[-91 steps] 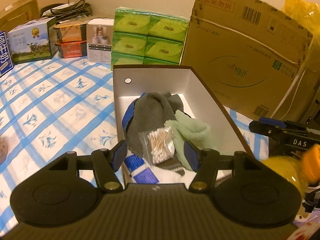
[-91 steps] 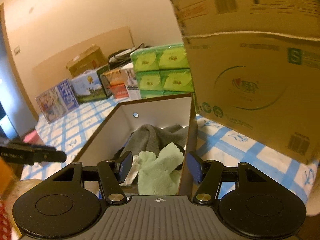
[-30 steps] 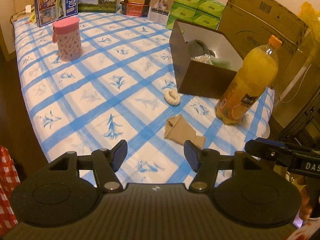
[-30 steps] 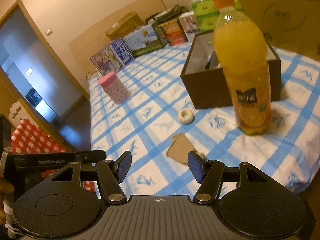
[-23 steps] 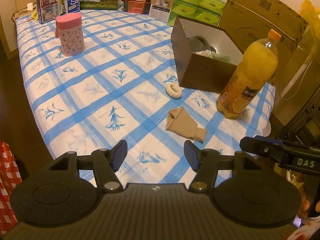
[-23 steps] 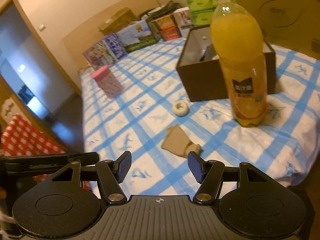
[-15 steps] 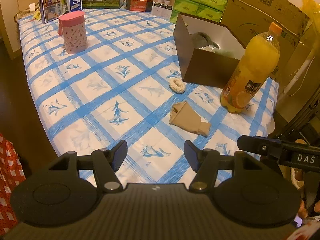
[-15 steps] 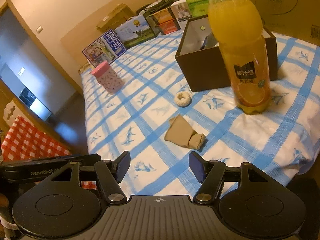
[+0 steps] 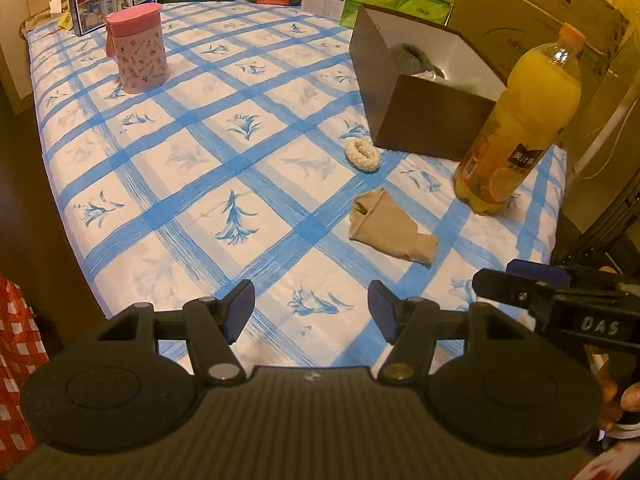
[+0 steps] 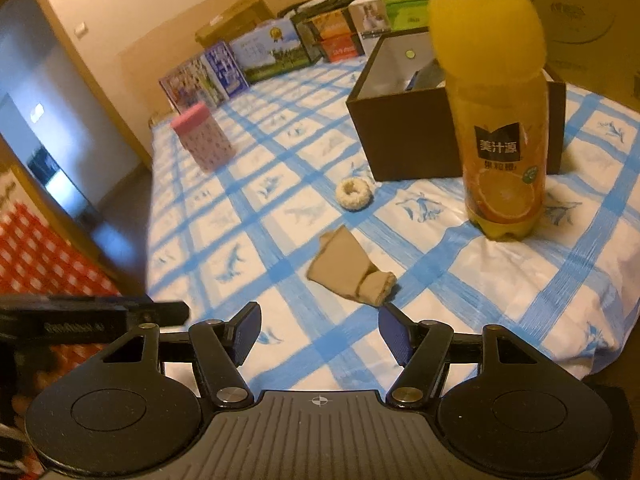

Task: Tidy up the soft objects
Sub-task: 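Withdraw both tools from the box toward the beige stocking and hair tie, then close the right tool on the beige stocking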

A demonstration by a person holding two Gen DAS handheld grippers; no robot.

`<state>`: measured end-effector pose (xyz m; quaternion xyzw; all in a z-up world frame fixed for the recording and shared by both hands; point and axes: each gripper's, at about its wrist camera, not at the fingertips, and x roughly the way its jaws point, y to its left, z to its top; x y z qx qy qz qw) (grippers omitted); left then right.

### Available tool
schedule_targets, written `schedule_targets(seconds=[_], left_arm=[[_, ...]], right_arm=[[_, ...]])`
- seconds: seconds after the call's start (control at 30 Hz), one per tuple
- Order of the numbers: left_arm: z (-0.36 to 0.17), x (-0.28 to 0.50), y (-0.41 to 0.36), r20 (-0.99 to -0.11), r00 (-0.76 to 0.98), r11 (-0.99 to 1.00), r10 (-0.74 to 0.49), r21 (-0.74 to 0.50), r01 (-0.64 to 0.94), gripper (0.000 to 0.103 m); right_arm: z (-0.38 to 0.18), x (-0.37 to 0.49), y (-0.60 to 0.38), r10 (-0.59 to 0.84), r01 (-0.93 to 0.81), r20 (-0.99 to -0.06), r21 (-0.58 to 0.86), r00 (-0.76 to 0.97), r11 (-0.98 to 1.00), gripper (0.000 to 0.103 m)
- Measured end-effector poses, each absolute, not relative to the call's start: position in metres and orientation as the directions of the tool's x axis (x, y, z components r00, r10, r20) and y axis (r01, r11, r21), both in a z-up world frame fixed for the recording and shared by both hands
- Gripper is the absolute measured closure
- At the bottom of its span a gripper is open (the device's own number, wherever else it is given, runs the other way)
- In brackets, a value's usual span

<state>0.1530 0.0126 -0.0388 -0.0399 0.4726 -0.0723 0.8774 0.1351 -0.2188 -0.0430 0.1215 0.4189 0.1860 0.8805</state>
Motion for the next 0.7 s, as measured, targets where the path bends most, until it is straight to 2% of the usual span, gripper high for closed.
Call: schedule_targets(seconds=[0.27,0.7], left_arm=[[-0.048,0.175,0.016,-0.824,0.548,0.989,-0.145,-0.117,0.085,0.044],[-0.080,0.204,0.010,-0.846,0.517,0.991,-0.131,-0.096,0.094,0.044]], right_arm=[[-0.067,0.159,-0.197,0.358,-0.352,-0.700,0.162,0.617,0.922,0.037],[-0.108,0.200,-0.176,0.351,-0.481,-0.728,0.033,0.589,0.876,0.037]])
